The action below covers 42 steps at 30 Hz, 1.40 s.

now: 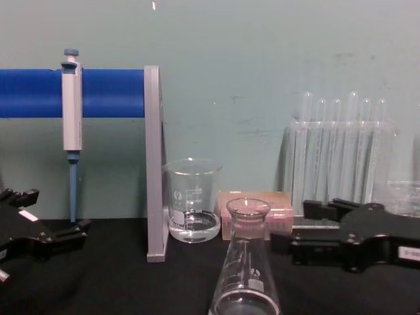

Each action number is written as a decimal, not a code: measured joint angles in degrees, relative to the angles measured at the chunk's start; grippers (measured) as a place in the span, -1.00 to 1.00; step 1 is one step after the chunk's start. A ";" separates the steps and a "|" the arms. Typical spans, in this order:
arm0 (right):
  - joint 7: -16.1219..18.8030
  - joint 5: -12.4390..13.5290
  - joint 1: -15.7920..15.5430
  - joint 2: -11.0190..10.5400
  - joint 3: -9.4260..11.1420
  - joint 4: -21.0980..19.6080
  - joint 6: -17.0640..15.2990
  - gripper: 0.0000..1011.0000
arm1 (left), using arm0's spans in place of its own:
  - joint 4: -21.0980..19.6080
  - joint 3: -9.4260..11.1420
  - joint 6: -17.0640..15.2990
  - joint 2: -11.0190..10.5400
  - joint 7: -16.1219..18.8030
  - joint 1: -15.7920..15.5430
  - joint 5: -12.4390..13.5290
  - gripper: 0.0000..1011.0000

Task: Grasp the erlenmeyer flask with one hand, shake it three times, then place it back.

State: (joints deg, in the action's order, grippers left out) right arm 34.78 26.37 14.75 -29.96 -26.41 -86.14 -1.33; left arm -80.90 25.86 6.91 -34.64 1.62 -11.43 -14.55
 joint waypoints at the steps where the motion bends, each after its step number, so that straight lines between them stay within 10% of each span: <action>1: -0.01 0.21 -0.25 -0.33 0.17 -0.29 0.02 0.98 | 0.00 0.00 0.00 0.00 0.00 0.00 0.00 0.98; 12: -5.99 1.41 -3.15 -1.38 4.17 -2.60 1.20 0.98 | 0.00 0.00 0.00 0.00 0.00 0.00 0.00 0.98; 28: -25.51 -6.92 -3.40 8.73 9.61 2.93 5.57 0.98 | 0.00 0.00 0.00 0.00 0.00 0.00 0.00 0.98; 42: -27.21 -9.54 -2.78 11.77 10.56 7.59 4.49 0.98 | 0.00 0.00 0.00 0.00 0.00 0.00 0.00 0.98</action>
State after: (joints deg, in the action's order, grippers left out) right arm 7.57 16.83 11.98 -18.18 -15.85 -78.55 3.16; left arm -80.90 25.86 6.91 -34.64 1.62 -11.43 -14.55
